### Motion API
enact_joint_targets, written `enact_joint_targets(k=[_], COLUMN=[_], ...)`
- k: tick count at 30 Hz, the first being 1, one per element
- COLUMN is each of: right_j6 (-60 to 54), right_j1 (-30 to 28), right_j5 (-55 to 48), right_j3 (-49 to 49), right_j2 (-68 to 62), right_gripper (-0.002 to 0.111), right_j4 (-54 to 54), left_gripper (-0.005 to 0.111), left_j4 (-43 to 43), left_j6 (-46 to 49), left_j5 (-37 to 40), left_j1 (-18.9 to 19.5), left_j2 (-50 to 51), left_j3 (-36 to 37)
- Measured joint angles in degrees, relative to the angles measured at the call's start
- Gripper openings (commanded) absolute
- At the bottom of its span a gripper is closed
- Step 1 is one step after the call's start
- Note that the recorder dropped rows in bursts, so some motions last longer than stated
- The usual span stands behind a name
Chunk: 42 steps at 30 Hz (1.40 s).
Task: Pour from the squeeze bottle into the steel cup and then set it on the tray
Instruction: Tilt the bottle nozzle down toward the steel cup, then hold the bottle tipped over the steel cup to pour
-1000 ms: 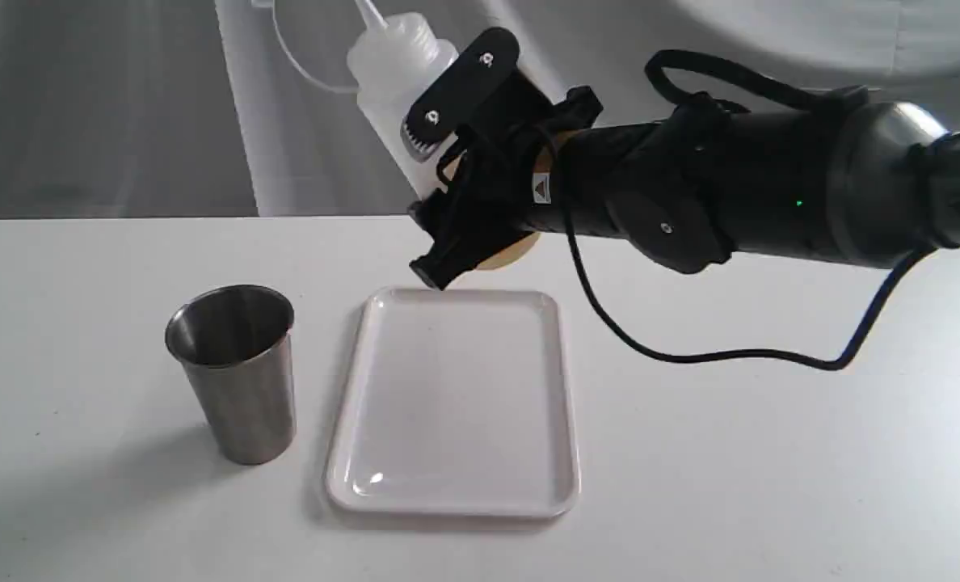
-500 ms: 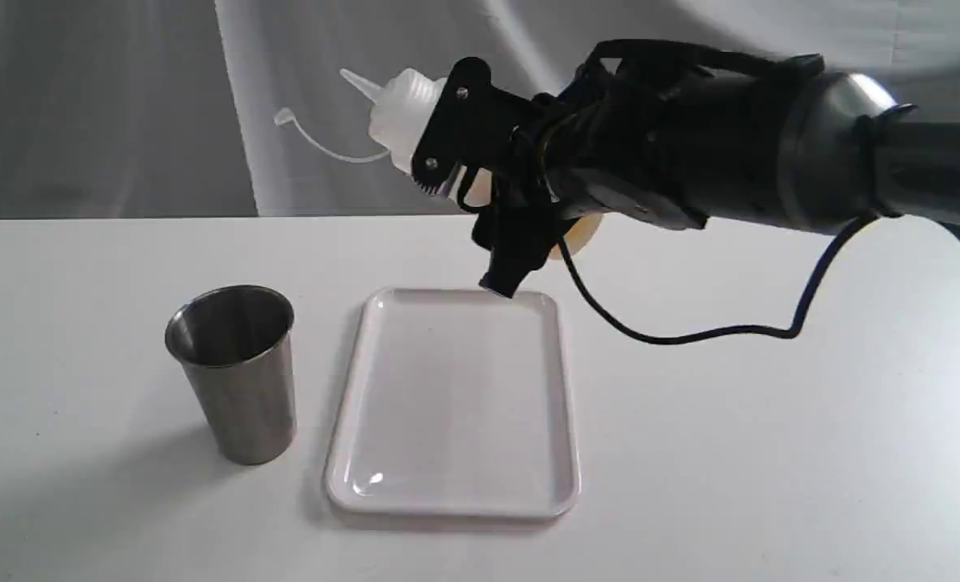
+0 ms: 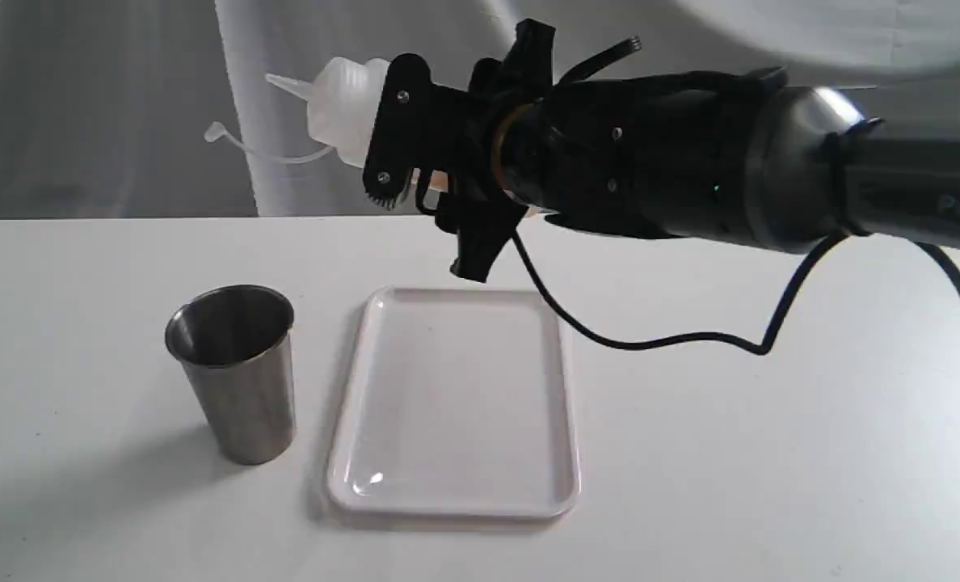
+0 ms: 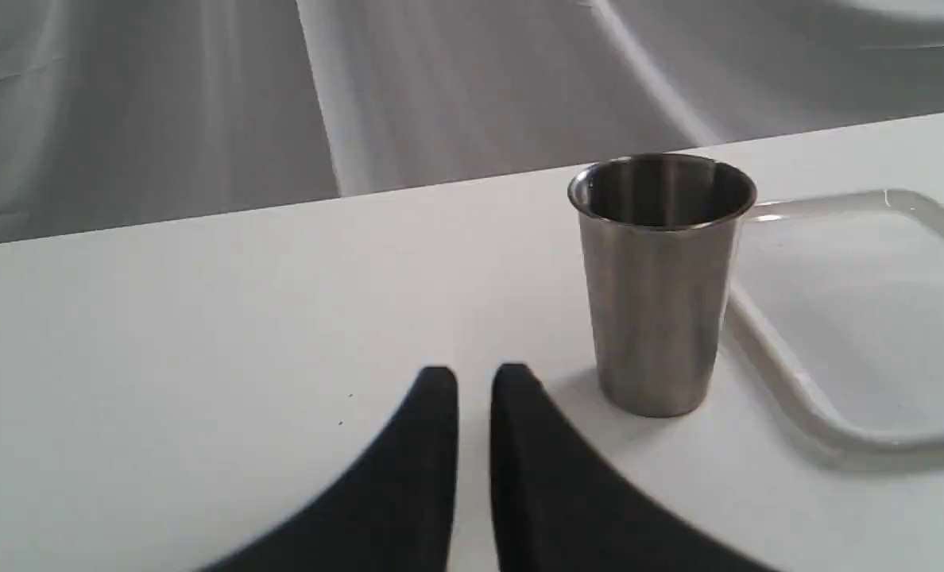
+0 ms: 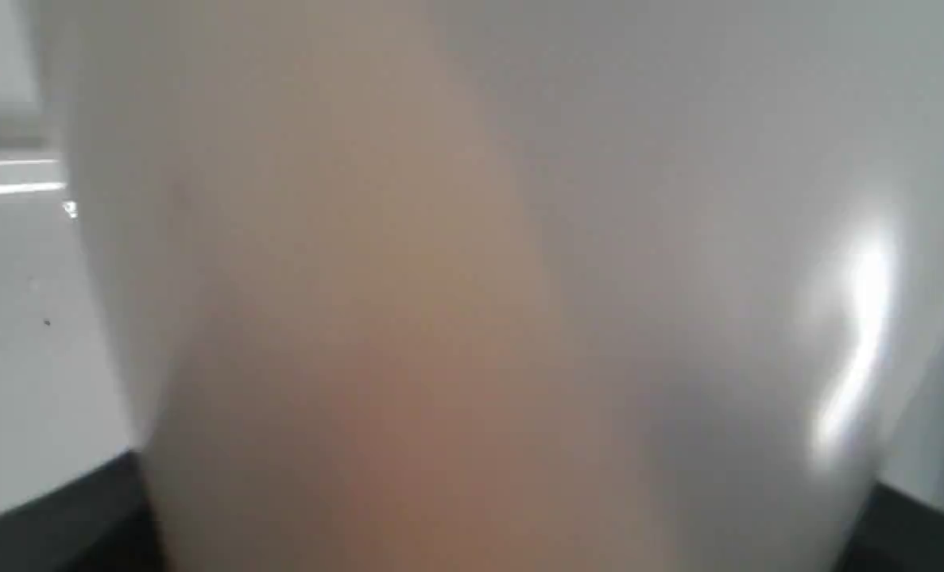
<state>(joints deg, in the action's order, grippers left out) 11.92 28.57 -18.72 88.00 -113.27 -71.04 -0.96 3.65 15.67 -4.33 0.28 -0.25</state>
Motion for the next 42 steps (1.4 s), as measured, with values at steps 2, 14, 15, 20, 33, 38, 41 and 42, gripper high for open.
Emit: enact_joint_targets(k=[2, 14, 15, 20, 33, 38, 41, 42], right_j6=[0.0, 0.18, 0.18, 0.18, 0.18, 1.34, 2.41, 2.56], right_j1=[0.45, 2.61, 2.98, 4.0, 4.82, 5.04, 5.14, 5.14], right_j5=[0.55, 0.32, -0.22, -3.05, -5.07, -6.99, -7.33, -7.43], right_j3=[0.0, 0.0, 0.0, 0.0, 0.0, 0.0, 0.0, 0.0], right_j2=[0.0, 0.0, -0.24, -2.37, -4.93, -4.93, -4.93, -4.93], right_gripper=[0.0, 0.0, 0.0, 0.0, 0.0, 0.0, 0.0, 0.0], right_j4=[-0.21, -6.12, -7.14, -9.01, -13.33, -16.73, -18.76, -19.25], left_gripper=[0.008, 0.008, 0.008, 0.008, 0.008, 0.008, 0.008, 0.008], left_j4=[0.0, 0.0, 0.0, 0.0, 0.0, 0.0, 0.0, 0.0], left_j6=[0.0, 0.0, 0.0, 0.0, 0.0, 0.0, 0.0, 0.0], left_j5=[0.0, 0.0, 0.0, 0.0, 0.0, 0.0, 0.0, 0.0], left_j1=[0.0, 0.0, 0.0, 0.0, 0.0, 0.0, 0.0, 0.0], left_j2=[0.0, 0.0, 0.0, 0.0, 0.0, 0.0, 0.0, 0.0], left_j3=[0.0, 0.0, 0.0, 0.0, 0.0, 0.0, 0.0, 0.0])
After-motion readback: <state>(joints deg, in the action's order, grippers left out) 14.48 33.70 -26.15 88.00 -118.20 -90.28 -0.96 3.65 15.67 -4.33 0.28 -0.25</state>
